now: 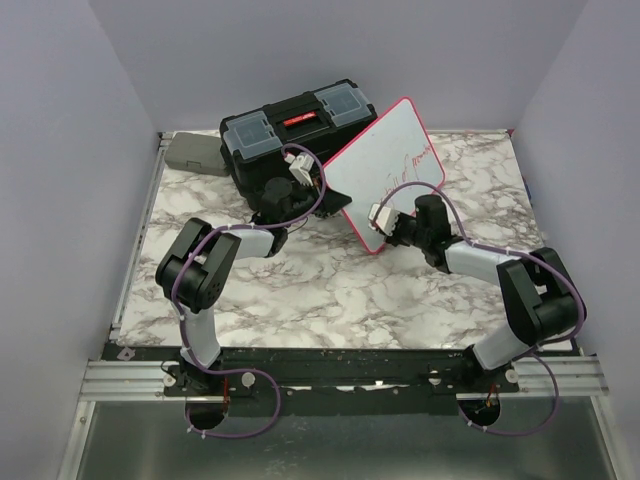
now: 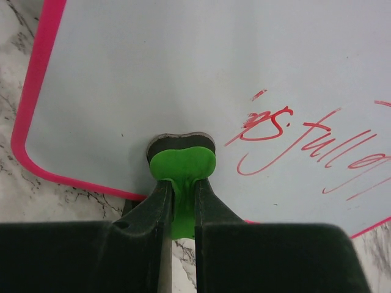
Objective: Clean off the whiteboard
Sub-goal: Erase the whiteboard at the whiteboard stand.
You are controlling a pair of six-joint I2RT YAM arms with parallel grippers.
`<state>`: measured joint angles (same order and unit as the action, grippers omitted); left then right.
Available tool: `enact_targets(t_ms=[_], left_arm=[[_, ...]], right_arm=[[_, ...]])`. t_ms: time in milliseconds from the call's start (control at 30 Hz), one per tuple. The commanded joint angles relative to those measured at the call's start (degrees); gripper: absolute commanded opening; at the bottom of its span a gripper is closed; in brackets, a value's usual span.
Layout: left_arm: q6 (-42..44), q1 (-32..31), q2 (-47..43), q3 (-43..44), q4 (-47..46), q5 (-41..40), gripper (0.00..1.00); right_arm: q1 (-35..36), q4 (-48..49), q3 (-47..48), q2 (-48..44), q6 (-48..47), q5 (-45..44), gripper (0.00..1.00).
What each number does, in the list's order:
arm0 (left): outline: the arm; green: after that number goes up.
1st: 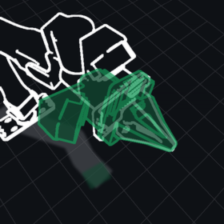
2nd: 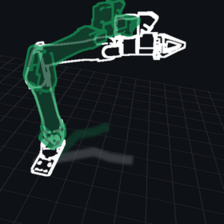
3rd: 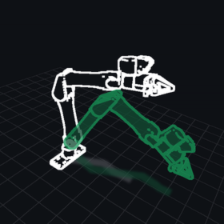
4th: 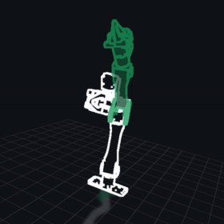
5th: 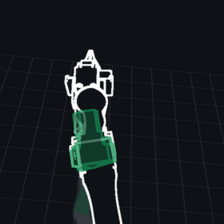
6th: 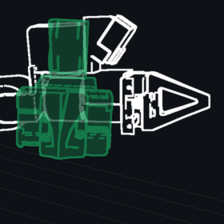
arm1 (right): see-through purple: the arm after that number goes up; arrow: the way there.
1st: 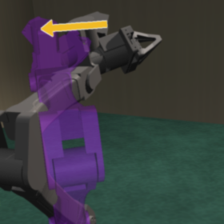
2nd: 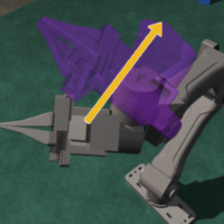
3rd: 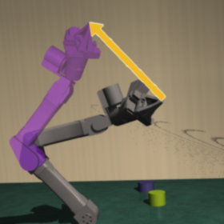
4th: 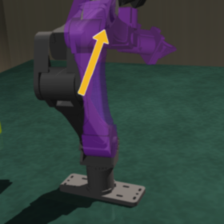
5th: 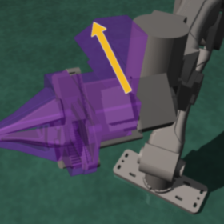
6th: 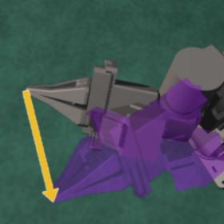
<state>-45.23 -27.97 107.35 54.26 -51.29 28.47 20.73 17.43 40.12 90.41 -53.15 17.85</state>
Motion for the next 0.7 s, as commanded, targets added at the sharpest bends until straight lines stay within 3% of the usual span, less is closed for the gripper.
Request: enact_targets(t_ms=[0, 367, 567, 667], left_arm=[[-2.1, -2.7, -0.2, 1.1, -1.3, 9.5, 0.0], [-2.4, -2.7, -0.1, 0.8, -1.9, 9.6, 0.0], [-2.4, -2.8, 0.1, 1.2, -1.7, 9.7, 0.0], [-2.2, -2.8, 0.2, 1.5, -1.3, 9.7, 0.0]], right_arm=[[0.9, 4.5, -0.6, 4.2, -0.9, -12.6, 0.01], [-0.2, 7.0, 0.0, 3.5, 0.6, -17.1, 0.01], [0.4, 1.2, -1.8, 0.6, -0.4, 1.2, 0.01], [2.2, 1.2, -2.6, -0.7, -0.1, 5.9, 0.01]])
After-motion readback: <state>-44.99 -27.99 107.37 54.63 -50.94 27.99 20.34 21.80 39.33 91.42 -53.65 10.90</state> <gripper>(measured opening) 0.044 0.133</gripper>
